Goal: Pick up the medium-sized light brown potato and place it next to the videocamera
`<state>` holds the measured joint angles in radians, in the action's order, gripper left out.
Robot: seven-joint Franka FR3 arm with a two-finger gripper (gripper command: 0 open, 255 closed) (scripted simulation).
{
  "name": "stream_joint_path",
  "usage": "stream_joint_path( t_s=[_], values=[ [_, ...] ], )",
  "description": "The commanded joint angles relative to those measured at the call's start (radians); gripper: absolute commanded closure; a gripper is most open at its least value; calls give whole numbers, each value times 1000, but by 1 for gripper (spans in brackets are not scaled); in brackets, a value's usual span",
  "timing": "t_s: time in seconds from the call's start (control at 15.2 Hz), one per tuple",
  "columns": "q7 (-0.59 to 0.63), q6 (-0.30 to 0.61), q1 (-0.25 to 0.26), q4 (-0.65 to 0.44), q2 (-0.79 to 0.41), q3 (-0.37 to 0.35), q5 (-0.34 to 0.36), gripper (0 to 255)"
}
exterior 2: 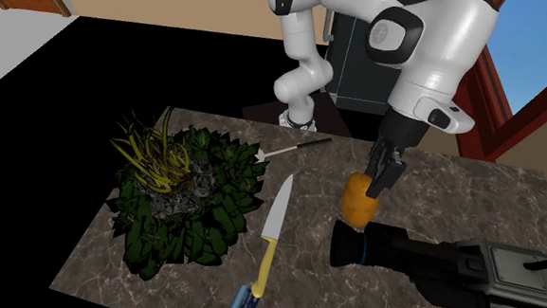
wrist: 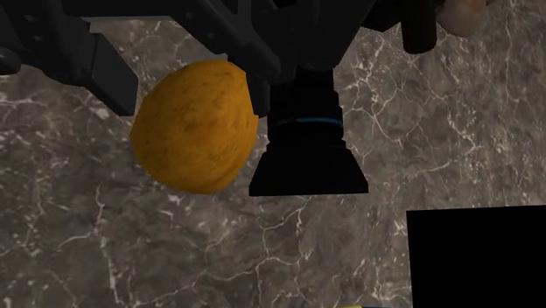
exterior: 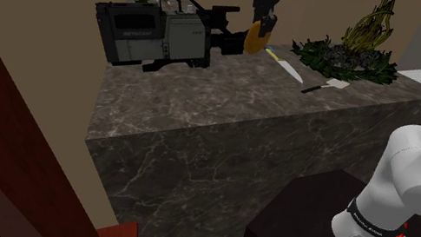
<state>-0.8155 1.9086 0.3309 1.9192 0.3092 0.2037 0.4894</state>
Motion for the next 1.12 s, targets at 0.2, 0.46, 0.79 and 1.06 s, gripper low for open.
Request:
stream_joint_path(
  t_s=[0.2, 0.46, 0.79, 1.06],
  values=[
    [27, 59, -3, 73, 10, 3, 13, 255],
    [49, 106, -7, 129, 14, 7, 25, 255],
    [76, 166, -11, 193, 14, 11, 40, 255],
    [99, 214, -16, 241, 11, 15, 54, 255]
  ],
)
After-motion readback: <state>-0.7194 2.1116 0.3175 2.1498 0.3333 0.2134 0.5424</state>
